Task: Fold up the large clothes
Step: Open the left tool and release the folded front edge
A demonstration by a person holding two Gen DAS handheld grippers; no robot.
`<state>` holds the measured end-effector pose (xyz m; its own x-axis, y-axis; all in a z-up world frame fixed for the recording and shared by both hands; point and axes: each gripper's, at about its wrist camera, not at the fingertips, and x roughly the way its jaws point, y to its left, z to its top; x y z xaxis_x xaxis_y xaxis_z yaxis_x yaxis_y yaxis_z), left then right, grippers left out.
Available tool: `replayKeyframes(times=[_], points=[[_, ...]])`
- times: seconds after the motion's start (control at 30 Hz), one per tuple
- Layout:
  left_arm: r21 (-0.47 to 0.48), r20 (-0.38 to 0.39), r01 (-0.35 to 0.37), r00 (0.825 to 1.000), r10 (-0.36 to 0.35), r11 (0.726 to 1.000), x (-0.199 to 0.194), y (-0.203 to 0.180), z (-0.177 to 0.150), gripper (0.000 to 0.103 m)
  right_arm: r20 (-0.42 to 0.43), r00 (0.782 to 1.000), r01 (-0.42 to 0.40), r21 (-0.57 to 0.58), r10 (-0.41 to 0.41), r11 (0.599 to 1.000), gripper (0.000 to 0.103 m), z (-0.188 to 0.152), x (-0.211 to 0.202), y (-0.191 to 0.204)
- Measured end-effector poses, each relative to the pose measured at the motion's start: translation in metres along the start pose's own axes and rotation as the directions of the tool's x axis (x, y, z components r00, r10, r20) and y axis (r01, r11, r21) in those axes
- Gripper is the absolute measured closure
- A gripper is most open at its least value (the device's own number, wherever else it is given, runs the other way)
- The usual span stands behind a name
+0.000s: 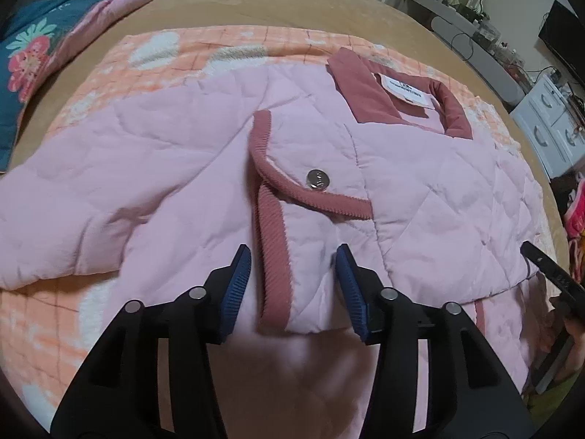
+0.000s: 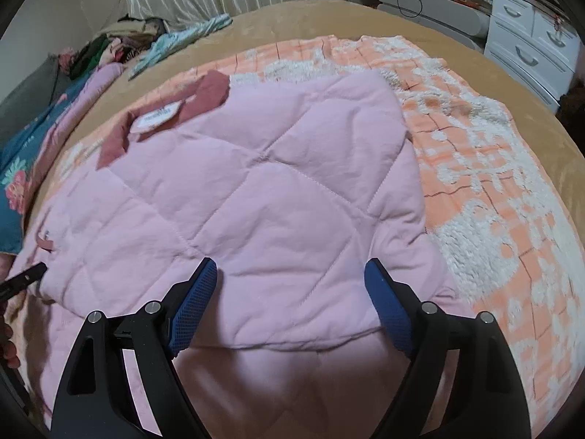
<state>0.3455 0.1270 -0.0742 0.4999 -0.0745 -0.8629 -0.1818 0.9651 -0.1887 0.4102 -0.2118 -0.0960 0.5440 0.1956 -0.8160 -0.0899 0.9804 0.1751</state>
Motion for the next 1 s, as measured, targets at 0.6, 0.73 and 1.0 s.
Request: replayKeyframes(times=[0.6, 0.73, 1.0], points=[[-0.091, 0.052, 0.009, 0.999, -0.005, 0.996, -0.057, 0.023, -0.009, 0.009, 0.130, 0.988, -0.079, -0.032, 0.083, 0.996, 0.006, -0.005, -0.081, 0.034], [-0.109, 0.069, 0.009, 0.998, -0.002, 0.994, -0.070, 0.032, -0.012, 0.009, 0.155, 0.983, -0.091, -0.052, 0.098, 0.995, 0.005, -0.002, -0.096, 0.048], [-0.127, 0.112, -0.028, 0.993, 0.043, 0.992, -0.096, 0.054, -0.020, 0.009, 0.201, 0.972, -0.102, -0.108, 0.122, 0.989, 0.005, -0.002, -0.122, 0.082]])
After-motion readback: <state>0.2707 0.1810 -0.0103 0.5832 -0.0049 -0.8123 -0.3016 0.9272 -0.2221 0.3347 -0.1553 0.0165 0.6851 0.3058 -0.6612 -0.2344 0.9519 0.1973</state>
